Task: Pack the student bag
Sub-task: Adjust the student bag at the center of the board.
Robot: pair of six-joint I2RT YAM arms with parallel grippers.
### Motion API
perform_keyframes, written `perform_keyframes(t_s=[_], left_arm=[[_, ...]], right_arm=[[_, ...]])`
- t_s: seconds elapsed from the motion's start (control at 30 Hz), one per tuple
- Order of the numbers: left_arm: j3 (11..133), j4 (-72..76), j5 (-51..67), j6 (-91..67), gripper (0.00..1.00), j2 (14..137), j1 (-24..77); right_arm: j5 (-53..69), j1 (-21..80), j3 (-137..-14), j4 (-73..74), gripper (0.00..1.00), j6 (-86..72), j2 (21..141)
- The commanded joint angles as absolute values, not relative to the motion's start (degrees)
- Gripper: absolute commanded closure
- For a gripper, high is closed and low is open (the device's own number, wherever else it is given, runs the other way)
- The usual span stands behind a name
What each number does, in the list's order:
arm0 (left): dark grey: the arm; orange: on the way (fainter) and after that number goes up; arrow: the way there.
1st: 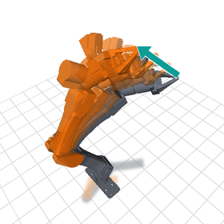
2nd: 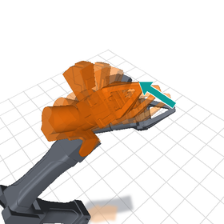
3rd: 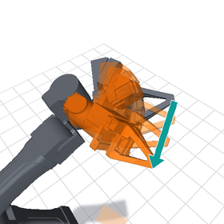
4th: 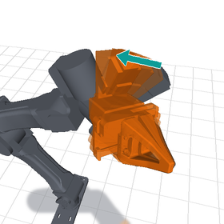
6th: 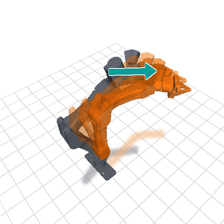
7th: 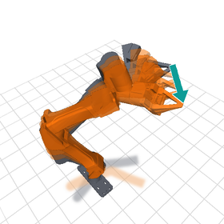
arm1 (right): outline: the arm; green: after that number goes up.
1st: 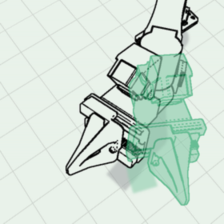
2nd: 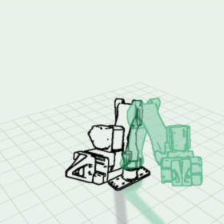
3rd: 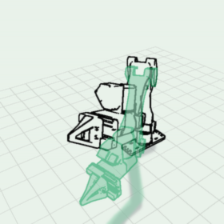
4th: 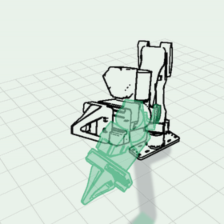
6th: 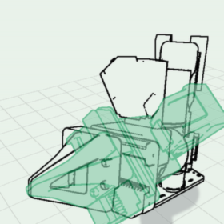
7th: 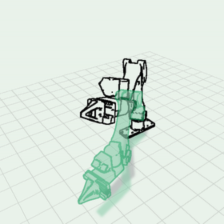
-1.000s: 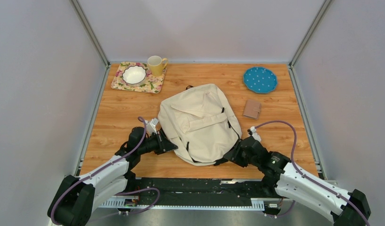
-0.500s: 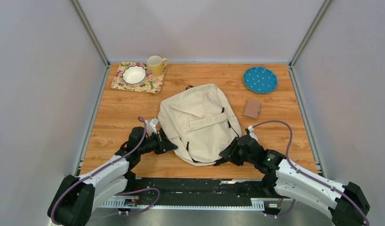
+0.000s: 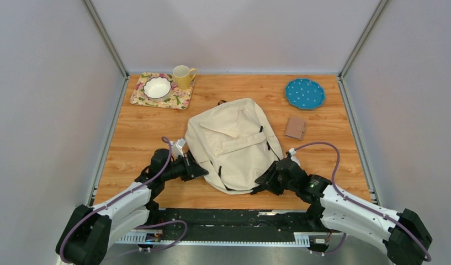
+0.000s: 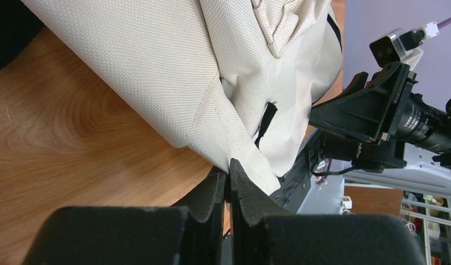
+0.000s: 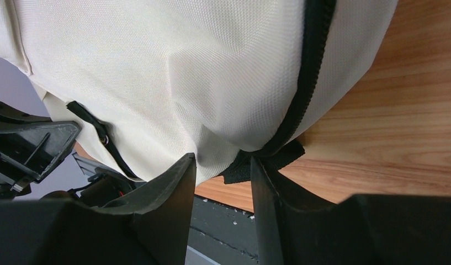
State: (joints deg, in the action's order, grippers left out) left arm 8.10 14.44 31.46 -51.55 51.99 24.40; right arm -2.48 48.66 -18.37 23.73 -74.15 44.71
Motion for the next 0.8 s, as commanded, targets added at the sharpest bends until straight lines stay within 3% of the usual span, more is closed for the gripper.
perform_keyframes(t_s=[0.0,0.17,0.23,0.4,0.77], left_arm=[[8.35,18.19,33.84,-52.12,0.89,51.77,24.61],[8.09,18.11,33.75,-52.29,0.89,51.68,24.61],[8.17,18.1,33.84,-52.29,0.89,51.68,24.7],[8.09,18.11,34.01,-52.29,0.89,51.77,24.61],[7.82,18.28,34.01,-52.56,0.89,51.94,24.61]], right_arm=[[-2.37,48.6,-18.19,17.23,0.56,-77.43,45.09],[-3.25,48.6,-20.74,16.79,0.62,-76.82,46.23],[-2.47,48.6,-21.27,16.44,0.76,-76.9,47.72],[-2.72,48.6,-21.09,13.8,0.92,-77.26,48.43],[-11.42,48.43,-22.6,15.38,0.97,-75.76,50.97]])
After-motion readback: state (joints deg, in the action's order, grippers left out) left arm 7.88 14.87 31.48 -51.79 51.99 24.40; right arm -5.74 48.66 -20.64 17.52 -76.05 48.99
